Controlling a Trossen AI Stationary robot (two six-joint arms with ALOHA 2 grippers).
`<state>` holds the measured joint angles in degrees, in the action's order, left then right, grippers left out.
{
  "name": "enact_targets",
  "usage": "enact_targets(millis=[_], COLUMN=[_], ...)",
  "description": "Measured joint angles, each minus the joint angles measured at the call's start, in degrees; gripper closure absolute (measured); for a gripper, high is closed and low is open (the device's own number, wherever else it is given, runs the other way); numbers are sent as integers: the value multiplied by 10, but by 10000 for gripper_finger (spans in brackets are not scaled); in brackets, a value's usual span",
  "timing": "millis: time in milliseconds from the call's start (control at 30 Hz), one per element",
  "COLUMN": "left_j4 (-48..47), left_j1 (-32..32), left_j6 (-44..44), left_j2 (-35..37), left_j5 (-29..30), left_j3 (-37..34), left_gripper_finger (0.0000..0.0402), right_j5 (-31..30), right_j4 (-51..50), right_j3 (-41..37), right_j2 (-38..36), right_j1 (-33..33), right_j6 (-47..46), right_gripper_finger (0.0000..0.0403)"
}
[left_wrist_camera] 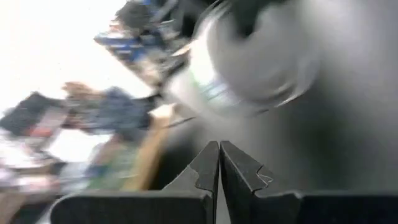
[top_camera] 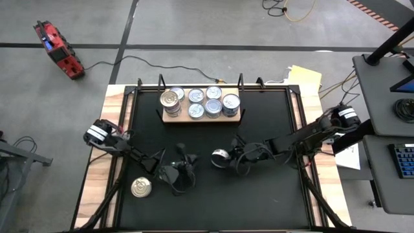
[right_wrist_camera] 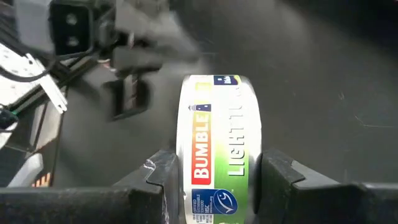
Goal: Stack canned seafood by type on shelf
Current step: Stack the green tuna can on top of the other green tuna cans on the shelf
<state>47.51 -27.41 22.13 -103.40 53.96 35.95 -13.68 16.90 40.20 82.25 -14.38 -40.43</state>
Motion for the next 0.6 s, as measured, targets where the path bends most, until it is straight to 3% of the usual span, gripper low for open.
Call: enact_targets(millis=[100, 167, 333, 467, 600], left_j4=[5, 3, 26, 99, 194], left_j1=[-2, -4, -6, -6, -2], left_j6=[95, 127, 165, 194, 142], left_j2=[13, 32, 114, 200, 271], left_j5=[85, 76, -112, -209, -333], left_j3=[0, -6, -45, -115, -185], left_gripper_finger=[402, 402, 402, 402, 402], right_j5=[-22, -33, -23, 1, 10], right_j4=[6, 36, 246, 436, 548], right_j3=[-9, -23, -91, -141, -145], right_j2=[-9, -9, 16, 56, 101], right_j1=[-6, -8, -8, -7, -6], right_j6=[0, -3, -27, -52, -60], right_gripper_finger=[269, 269, 269, 269, 269])
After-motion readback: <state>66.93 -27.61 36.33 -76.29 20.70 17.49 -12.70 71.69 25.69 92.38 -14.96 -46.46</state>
